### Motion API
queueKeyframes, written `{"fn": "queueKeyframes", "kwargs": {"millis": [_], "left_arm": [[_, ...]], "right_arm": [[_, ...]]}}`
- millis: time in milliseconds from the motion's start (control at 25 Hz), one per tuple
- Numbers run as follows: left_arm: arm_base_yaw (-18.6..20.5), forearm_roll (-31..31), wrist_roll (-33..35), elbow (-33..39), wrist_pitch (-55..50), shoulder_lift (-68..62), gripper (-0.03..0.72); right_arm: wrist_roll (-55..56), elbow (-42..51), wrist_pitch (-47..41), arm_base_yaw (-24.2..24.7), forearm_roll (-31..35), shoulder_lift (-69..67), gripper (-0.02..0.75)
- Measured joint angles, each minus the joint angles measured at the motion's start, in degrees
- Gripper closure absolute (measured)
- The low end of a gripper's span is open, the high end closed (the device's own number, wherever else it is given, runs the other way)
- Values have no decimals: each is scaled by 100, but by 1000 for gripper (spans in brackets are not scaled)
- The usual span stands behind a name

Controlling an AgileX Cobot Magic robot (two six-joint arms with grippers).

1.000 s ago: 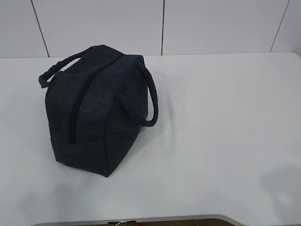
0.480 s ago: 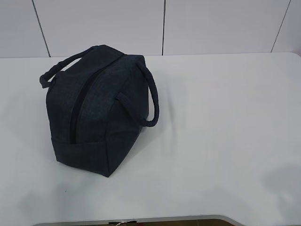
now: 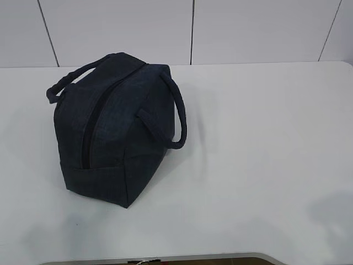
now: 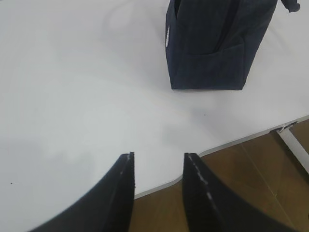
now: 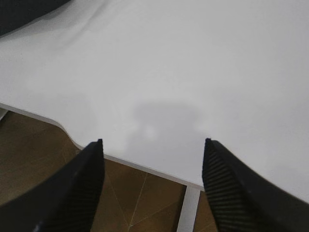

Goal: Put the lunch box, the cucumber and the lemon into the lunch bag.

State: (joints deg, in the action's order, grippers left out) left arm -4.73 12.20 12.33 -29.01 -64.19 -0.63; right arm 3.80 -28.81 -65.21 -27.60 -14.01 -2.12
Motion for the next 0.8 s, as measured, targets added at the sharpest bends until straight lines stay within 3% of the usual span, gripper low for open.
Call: {"fn": "queueKeyframes", "kwargs": {"millis": [520,800], "left_arm": [[116,0,0,0,0,0,449],[184,10,0,0,0,0,449]], "right_arm": [[0,0,0,52,-54,0,227],[0,0,0,994,-80,0,227]]}}
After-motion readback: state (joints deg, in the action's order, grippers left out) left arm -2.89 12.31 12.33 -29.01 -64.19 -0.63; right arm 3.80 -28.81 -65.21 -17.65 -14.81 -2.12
